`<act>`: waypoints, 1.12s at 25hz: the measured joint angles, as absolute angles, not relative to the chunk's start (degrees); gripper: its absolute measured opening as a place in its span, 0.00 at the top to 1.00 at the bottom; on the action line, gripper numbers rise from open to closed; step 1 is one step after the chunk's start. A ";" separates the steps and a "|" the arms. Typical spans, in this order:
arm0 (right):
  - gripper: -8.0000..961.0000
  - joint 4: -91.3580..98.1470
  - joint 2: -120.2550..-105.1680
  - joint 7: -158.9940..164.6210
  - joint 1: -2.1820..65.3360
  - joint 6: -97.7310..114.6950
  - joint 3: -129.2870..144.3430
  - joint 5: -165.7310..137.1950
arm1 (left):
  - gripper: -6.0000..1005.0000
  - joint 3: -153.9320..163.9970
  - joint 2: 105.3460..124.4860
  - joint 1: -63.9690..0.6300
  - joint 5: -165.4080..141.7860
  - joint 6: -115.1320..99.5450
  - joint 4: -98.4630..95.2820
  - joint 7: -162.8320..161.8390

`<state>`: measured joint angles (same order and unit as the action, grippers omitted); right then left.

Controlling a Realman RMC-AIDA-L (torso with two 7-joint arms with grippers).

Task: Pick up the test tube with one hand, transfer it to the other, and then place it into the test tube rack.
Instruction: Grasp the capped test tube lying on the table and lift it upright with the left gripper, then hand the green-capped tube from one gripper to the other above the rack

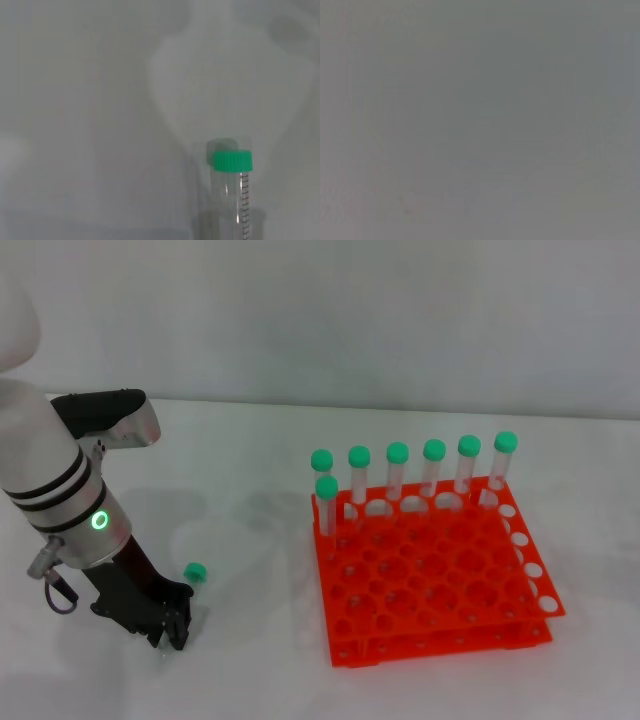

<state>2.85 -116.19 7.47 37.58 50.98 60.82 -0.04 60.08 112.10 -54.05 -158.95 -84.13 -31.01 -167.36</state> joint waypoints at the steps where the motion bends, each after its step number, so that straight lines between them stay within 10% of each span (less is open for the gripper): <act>1: 0.09 2.85 -116.19 7.45 37.55 50.98 60.81 0.00 | 0.80 60.09 112.09 -54.04 -159.04 -84.22 -31.15 -167.19; 20: 0.10 2.90 -116.09 7.37 37.44 50.79 60.81 -0.08 | 0.79 59.40 115.82 -48.60 -157.57 -67.87 -46.77 -157.34; 28: 0.10 3.09 -116.21 10.99 36.55 54.88 63.73 -0.30 | 0.79 59.82 119.01 -32.61 -113.53 -45.83 -51.85 -121.32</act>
<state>3.09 -116.21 10.99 36.55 54.88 63.73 -0.30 59.82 119.01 -32.61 -113.53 -45.83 -51.85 -121.32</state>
